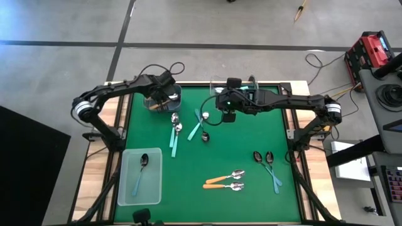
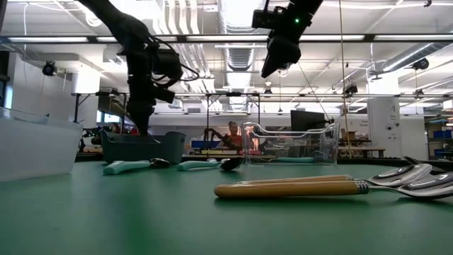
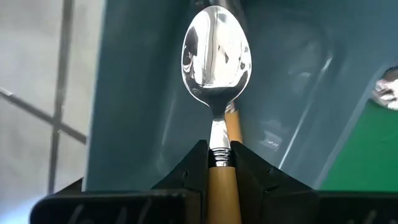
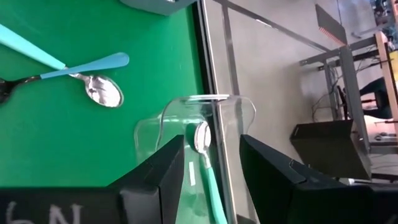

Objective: Sort silverware by color (type)
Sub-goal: Put the yellow spoon into the gray bin

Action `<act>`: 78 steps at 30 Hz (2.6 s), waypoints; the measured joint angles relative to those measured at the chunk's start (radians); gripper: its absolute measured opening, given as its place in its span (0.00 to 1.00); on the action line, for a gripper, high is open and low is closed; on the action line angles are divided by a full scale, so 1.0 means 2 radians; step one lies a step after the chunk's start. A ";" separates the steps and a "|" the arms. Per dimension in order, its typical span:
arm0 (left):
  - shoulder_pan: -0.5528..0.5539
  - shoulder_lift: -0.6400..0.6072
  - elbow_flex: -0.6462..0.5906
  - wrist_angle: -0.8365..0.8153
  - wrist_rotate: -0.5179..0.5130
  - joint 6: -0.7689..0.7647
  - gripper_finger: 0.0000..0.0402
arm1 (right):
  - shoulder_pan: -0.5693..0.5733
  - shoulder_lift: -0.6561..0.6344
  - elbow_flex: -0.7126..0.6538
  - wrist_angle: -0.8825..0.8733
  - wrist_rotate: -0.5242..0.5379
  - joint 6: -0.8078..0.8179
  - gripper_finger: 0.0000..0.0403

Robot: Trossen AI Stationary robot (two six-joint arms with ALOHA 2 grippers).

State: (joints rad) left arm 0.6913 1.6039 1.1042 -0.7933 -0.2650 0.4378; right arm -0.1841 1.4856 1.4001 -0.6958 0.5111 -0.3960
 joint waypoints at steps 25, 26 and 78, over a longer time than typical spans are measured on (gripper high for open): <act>0.026 0.016 0.006 0.037 0.068 0.052 0.08 | 0.001 -0.003 -0.014 0.015 -0.012 0.033 0.36; 0.027 0.016 0.006 0.038 0.068 0.052 0.08 | 0.001 -0.003 -0.014 0.014 -0.012 0.035 0.36; 0.035 0.016 -0.013 0.051 0.067 0.023 0.10 | 0.040 -0.002 -0.045 0.052 -0.011 0.105 0.36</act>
State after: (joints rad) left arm 0.7612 1.6352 1.0775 -0.6910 -0.1314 0.4847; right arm -0.1042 1.4811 1.3104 -0.5910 0.4892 -0.1855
